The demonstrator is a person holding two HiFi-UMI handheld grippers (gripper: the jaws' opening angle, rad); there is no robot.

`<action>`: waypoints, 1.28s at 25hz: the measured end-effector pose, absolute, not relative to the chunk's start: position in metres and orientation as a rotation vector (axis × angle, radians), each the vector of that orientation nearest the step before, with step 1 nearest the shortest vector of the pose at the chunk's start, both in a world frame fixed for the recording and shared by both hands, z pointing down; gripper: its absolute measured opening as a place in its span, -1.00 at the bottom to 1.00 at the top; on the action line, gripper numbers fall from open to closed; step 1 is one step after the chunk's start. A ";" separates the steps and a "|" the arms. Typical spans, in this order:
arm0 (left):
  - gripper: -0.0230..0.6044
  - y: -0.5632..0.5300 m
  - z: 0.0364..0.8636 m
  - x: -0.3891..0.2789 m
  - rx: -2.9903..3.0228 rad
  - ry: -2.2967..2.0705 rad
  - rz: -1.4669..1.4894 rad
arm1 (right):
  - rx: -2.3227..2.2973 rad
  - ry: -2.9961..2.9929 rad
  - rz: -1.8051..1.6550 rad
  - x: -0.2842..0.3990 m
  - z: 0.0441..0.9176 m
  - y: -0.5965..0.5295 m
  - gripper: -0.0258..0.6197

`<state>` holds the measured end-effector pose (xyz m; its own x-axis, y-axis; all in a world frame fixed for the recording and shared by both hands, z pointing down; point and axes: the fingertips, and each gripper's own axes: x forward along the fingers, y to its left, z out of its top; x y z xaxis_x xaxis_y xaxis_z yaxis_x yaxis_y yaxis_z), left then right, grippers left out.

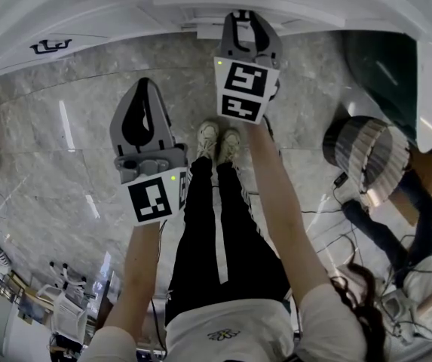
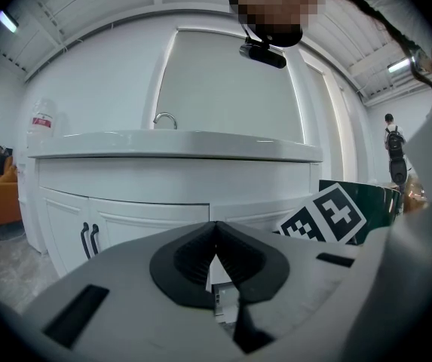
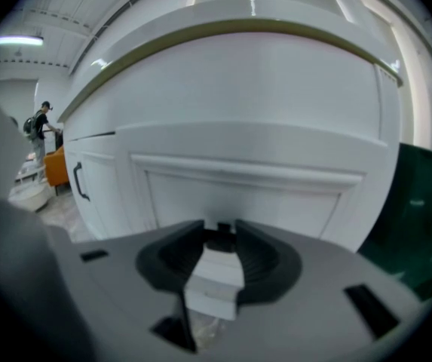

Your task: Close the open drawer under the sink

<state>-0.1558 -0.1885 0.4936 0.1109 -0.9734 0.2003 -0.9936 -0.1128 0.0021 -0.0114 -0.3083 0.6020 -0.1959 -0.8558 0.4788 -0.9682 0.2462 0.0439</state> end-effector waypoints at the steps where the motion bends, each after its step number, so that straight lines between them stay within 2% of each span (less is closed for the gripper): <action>1: -0.86 -0.187 0.494 -0.155 2.242 -1.995 0.230 | 1.671 -2.116 0.378 -0.012 0.602 -0.308 -0.47; 11: -0.86 -0.177 0.488 -0.149 2.228 -1.996 0.210 | 1.678 -2.127 0.375 -0.012 0.602 -0.308 -0.48; 15: -0.86 -0.174 0.484 -0.150 2.228 -2.001 0.207 | 1.720 -2.111 0.414 -0.006 0.604 -0.305 -0.34; 19: -0.86 -0.169 0.478 -0.152 2.240 -2.020 0.208 | 1.724 -2.129 0.438 -0.003 0.597 -0.299 -0.31; 32: -0.86 -0.165 0.404 -0.135 2.300 -2.072 0.087 | 1.742 -2.201 0.418 0.005 0.510 -0.267 -0.32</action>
<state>-0.1353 -0.1650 0.4043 0.1038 -0.9920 0.0721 -0.9945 -0.1043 -0.0043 0.0055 -0.2667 0.5096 -0.2176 -0.8863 0.4089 -0.9745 0.2209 -0.0398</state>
